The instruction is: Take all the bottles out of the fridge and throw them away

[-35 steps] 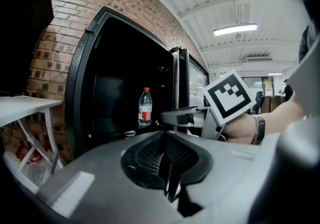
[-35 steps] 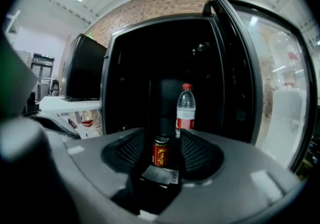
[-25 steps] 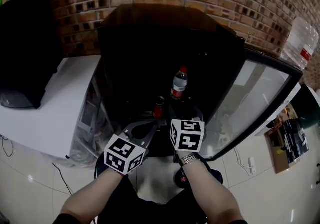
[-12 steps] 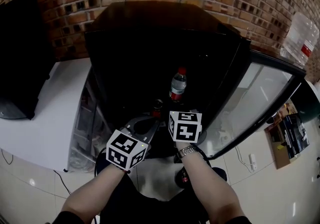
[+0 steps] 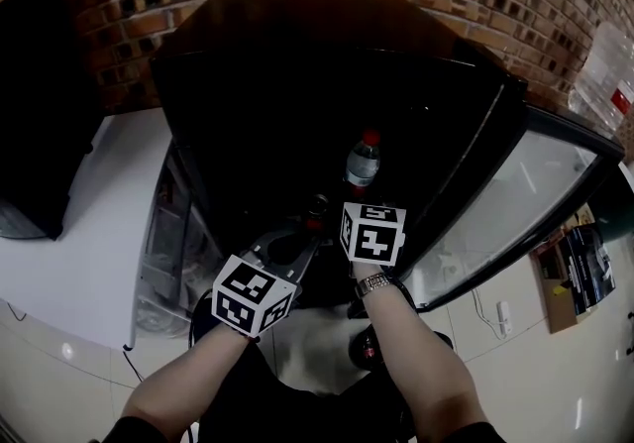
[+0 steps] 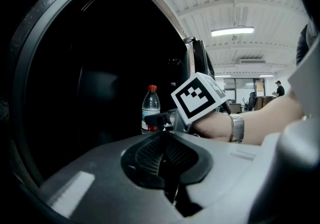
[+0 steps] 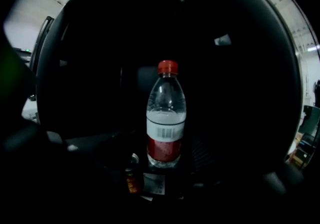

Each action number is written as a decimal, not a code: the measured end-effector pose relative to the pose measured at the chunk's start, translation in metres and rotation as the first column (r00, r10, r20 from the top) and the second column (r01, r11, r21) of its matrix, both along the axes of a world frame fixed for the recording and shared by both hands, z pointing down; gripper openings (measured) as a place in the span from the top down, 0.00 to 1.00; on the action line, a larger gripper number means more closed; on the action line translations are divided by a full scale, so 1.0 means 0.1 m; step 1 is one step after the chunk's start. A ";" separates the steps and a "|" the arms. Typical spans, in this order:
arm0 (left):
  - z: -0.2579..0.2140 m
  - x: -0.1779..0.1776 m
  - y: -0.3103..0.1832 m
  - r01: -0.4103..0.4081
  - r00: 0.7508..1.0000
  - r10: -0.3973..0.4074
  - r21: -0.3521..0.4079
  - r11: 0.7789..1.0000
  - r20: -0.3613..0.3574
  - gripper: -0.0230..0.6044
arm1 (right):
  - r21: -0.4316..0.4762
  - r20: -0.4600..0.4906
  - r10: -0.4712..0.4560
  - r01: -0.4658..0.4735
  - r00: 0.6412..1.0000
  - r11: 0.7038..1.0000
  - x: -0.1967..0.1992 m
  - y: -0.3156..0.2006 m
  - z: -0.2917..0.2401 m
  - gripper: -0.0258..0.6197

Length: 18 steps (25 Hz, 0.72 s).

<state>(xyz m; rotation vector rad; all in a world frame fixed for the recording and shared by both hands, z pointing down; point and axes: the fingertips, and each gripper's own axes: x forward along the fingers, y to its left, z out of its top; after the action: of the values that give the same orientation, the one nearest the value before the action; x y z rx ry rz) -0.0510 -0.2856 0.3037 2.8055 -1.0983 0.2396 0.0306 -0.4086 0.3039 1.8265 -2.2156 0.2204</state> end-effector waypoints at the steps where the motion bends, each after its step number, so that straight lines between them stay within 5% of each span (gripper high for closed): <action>1: 0.02 -0.01 -0.01 0.003 1.000 -0.003 -0.005 1.000 0.001 0.96 | -0.001 0.002 0.002 -0.002 1.000 1.000 0.01 -0.03 0.00 0.46; 18: 0.10 -0.05 -0.16 0.013 1.000 -0.013 -0.027 1.000 0.023 0.96 | 0.003 0.003 -0.012 0.012 1.000 1.000 -0.01 -0.27 -0.03 0.50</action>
<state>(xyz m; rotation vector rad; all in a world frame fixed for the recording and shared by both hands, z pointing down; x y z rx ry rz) -0.0556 -0.3021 0.3138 2.7773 -1.1090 0.2842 0.0295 -0.4352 0.3009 1.8154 -2.2291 0.2178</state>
